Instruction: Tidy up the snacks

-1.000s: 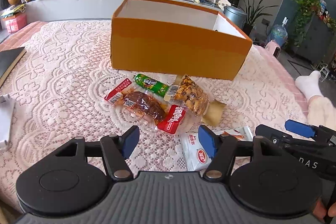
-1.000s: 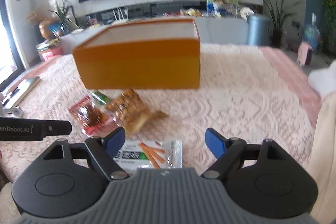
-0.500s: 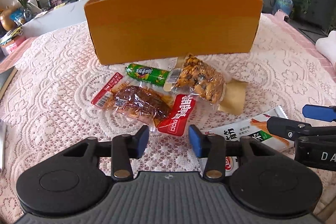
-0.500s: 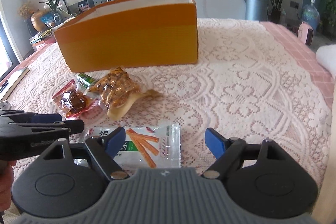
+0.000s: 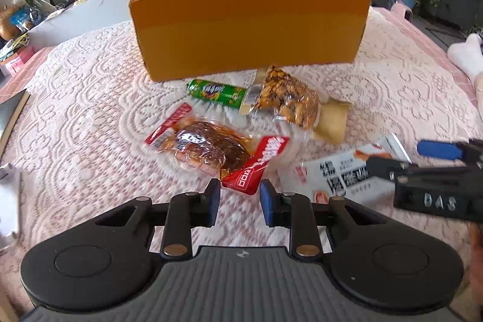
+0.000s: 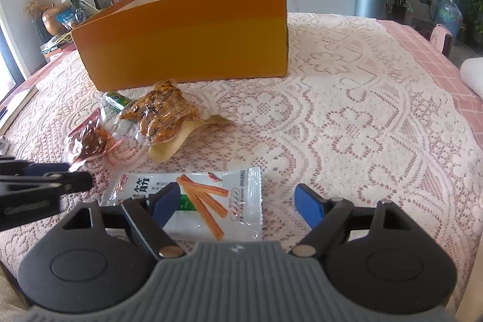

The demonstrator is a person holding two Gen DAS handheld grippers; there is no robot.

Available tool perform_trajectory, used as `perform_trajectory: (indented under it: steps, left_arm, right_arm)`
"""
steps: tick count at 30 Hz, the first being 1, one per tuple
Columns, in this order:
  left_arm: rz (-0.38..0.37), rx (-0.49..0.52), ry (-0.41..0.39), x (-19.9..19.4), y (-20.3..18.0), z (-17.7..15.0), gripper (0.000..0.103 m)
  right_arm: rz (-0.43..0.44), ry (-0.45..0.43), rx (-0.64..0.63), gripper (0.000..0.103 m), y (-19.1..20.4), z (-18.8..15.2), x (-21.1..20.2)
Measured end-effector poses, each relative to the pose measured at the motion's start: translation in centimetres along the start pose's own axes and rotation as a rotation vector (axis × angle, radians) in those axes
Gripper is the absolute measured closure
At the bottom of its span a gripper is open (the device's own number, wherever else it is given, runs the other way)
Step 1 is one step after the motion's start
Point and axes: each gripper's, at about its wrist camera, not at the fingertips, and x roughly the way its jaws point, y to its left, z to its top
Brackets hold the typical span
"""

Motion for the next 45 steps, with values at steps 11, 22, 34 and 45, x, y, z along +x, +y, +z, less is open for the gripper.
perform_trajectory:
  steps: [11, 22, 34, 45]
  left_arm:
    - [0.053, -0.040, 0.173, -1.0, 3.0, -2.2, 0.102]
    - [0.059, -0.114, 0.082, -3.1, 4.6, -2.1, 0.057]
    - [0.021, -0.236, 0.003, 0.1, 4.5, 0.4, 0.021]
    - [0.059, -0.178, 0.015, 2.6, 4.0, 0.7, 0.025]
  right_arm:
    - [0.031, 0.030, -0.003, 0.048, 0.0, -0.6, -1.1]
    - [0.148, 0.078, -0.034, 0.080, 2.2, -2.1, -3.1]
    - [0.195, -0.018, -0.349, 0.034, 5.5, -1.5, -1.6]
    - [0.234, 0.017, -0.312, 0.029, 5.7, -0.2, 1.4]
